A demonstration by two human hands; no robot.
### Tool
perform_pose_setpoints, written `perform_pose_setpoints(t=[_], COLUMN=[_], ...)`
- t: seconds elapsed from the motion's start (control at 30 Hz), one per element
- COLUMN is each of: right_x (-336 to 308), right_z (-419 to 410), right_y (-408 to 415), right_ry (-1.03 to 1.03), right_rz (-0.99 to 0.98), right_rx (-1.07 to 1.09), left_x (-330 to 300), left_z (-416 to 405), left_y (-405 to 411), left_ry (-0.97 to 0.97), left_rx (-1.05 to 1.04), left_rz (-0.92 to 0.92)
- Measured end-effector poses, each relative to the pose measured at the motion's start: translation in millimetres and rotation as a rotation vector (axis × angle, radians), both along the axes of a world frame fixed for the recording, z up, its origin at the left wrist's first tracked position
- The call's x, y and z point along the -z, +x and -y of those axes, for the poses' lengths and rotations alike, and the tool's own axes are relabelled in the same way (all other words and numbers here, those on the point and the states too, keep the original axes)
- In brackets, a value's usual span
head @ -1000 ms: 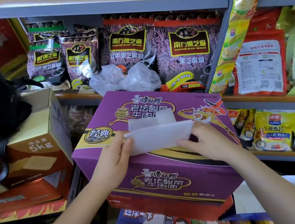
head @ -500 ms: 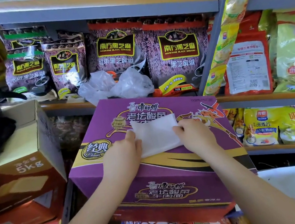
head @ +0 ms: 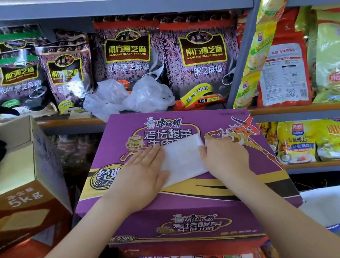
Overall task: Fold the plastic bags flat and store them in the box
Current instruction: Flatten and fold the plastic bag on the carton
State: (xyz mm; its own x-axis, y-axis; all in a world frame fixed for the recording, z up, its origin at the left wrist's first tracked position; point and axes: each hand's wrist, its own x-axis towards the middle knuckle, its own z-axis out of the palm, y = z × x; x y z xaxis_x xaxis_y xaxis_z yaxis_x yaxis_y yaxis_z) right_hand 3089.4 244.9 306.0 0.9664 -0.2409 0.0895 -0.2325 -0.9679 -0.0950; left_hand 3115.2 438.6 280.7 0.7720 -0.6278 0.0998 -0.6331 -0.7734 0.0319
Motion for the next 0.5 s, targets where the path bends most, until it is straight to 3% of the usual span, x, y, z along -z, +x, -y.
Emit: perform_pose_setpoints(t=[0.07, 0.2, 0.27, 0.3, 0.37, 0.43, 0.5], right_x=[1, 0, 3, 6, 10, 13, 17], right_z=[-5, -14, -18, -21, -30, -32, -21], right_y=[-3, -4, 4, 8, 14, 17, 17], right_ry=[-0.169, -0.339, -0.319, -0.261, -0.072, 0.035, 0.015], right_rz=[0.028, 0.192, 0.386, 0.385, 0.148, -0.094, -0.153], right_rx=[-0.015, 0.021, -0.126, -0.266, -0.497, -0.538, -0.498], left_x=[-2, -7, -6, -5, -4, -3, -5], left_z=[-3, -2, -2, -3, -3, -2, -1], left_y=[-3, -3, -1, -1, -3, -4, -5], left_ry=[0.023, 0.052, 0.041, 0.038, 0.034, 0.046, 0.068], left_rx=[-0.024, -0.034, -0.036, -0.036, -0.04, -0.049, -0.057], left_rz=[-0.113, -0.132, -0.135, -0.137, -0.15, -0.153, -0.157])
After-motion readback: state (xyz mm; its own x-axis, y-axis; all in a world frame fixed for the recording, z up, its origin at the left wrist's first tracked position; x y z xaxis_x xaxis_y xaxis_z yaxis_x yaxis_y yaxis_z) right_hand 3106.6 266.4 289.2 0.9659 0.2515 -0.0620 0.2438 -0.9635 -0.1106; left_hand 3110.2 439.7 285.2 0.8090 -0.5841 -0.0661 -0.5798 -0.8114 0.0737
